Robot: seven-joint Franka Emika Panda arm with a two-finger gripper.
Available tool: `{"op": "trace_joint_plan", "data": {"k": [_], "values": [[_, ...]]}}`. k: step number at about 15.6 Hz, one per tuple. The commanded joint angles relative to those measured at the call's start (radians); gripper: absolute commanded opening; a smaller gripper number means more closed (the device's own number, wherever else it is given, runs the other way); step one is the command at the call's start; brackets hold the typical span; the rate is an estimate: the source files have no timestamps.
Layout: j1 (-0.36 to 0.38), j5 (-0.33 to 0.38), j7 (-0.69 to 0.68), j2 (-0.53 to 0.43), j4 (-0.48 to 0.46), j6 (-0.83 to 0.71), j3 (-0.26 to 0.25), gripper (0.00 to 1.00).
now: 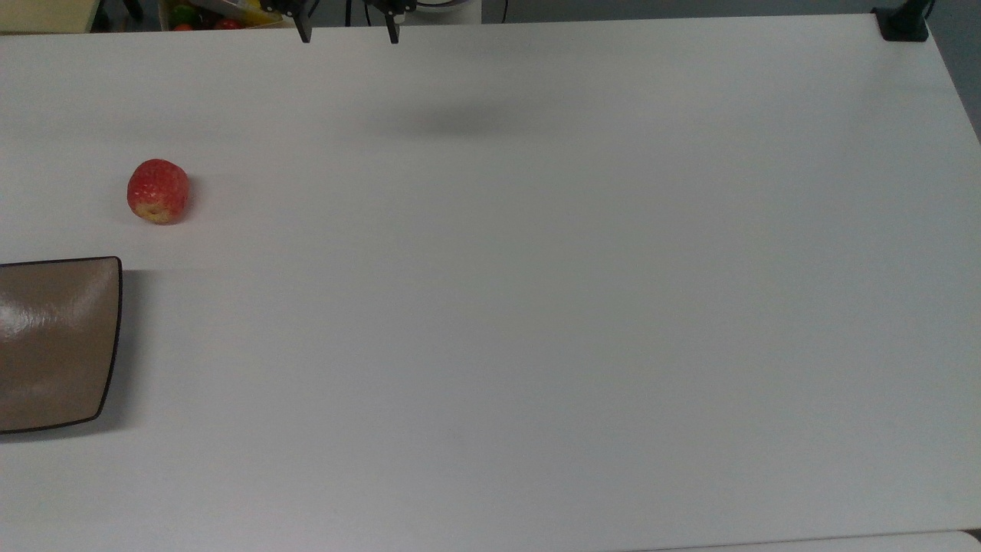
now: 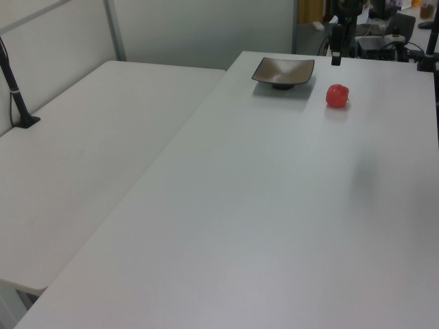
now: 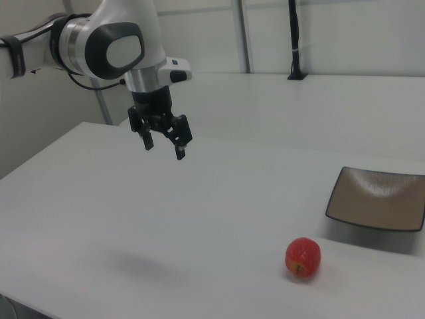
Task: Apples placed on a ceramic plate
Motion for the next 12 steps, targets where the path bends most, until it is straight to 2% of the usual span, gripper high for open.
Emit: {"op": "trace_joint_plan", "data": {"k": [1,12], "values": [[0.021,0.014,0.008,-0.025,-0.024,-0.022,-0.02,1.0],[0.012,0.006,0.009,-0.042,-0.038,-0.008,-0.021,1.0]]}}
